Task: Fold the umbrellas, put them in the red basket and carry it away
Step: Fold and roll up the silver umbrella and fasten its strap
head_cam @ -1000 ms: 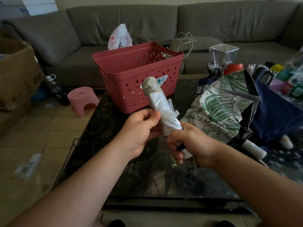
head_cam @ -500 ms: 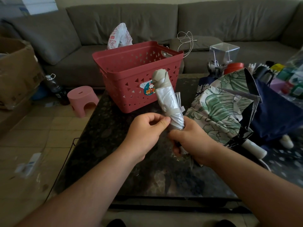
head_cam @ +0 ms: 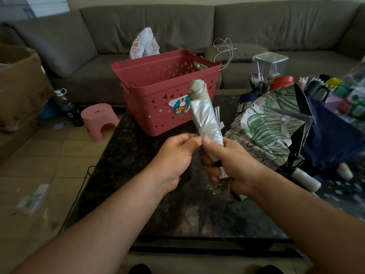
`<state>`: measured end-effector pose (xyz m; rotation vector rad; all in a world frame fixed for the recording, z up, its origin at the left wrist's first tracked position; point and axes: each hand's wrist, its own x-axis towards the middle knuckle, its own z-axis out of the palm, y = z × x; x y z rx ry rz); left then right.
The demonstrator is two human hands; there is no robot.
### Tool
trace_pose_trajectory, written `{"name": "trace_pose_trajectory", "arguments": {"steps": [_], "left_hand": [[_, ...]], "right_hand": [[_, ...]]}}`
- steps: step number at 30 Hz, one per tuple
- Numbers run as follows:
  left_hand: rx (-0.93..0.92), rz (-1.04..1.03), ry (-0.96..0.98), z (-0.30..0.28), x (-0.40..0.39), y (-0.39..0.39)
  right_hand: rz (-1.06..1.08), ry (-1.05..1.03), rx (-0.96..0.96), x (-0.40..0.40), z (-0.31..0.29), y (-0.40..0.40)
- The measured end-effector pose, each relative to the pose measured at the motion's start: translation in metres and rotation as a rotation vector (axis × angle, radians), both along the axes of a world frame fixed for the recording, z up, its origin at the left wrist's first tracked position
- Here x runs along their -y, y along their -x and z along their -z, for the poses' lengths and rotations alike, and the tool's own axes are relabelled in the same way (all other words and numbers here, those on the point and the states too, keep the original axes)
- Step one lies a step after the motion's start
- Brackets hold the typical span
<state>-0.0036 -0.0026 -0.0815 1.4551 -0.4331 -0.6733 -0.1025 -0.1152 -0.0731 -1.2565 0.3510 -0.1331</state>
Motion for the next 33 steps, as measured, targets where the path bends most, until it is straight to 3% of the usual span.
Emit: {"name": "trace_pose_trajectory", "arguments": {"steps": [6, 12, 16, 20, 25, 28, 33], "left_hand": [[-0.042, -0.047, 0.003, 0.005, 0.001, 0.006], [0.025, 0.076, -0.038, -0.003, -0.009, -0.004], [0.157, -0.077, -0.019, -0.011, -0.015, -0.014], [0.335, -0.067, -0.042, -0.012, -0.02, -0.015], [0.348, -0.077, -0.063, -0.008, -0.019, -0.012], [0.298, -0.053, -0.053, -0.008, -0.019, -0.013], [0.496, -0.035, -0.113, -0.004, -0.019, -0.015]], "right_hand": [[-0.066, -0.158, -0.111, 0.007, -0.002, 0.002], [-0.009, -0.001, -0.088, 0.004, 0.008, 0.0], [-0.004, 0.158, -0.078, 0.006, 0.014, 0.003], [0.04, 0.275, -0.067, 0.004, 0.017, 0.002], [0.132, 0.5, 0.008, 0.005, 0.017, 0.002], [0.144, 0.451, 0.028, 0.001, 0.013, 0.003], [0.142, 0.337, 0.009, -0.001, 0.01, 0.004]]}}
